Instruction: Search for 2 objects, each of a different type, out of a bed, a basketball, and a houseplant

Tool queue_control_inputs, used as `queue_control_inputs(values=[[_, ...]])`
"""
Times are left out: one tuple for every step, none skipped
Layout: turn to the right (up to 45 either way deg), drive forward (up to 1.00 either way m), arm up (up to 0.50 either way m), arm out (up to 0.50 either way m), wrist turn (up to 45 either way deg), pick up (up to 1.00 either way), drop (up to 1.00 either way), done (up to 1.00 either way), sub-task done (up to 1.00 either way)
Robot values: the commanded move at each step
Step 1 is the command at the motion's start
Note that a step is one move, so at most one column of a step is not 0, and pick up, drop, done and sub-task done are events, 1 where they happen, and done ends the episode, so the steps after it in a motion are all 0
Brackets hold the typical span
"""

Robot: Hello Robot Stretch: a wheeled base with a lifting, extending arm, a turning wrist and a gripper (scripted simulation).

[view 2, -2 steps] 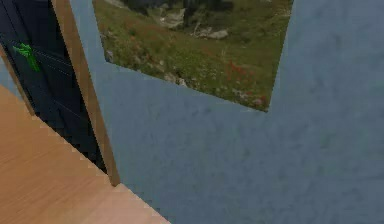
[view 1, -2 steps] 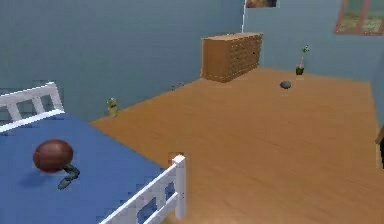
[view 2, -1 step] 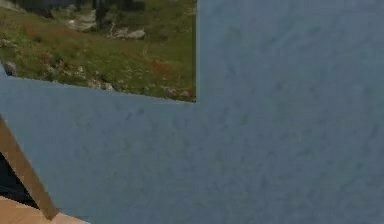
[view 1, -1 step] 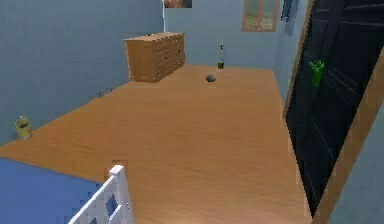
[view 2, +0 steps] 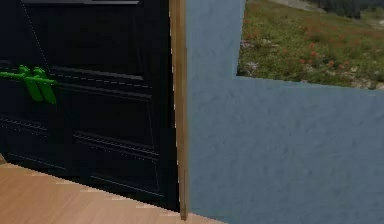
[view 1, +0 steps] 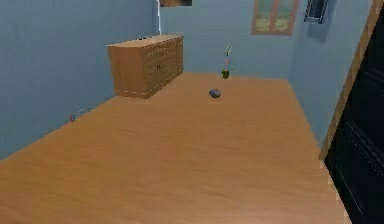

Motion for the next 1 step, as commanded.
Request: queue_control_inputs(values=[[3.0,0.0,0.0,0.0,0.0,0.0,0.0,0.0,0.0]])
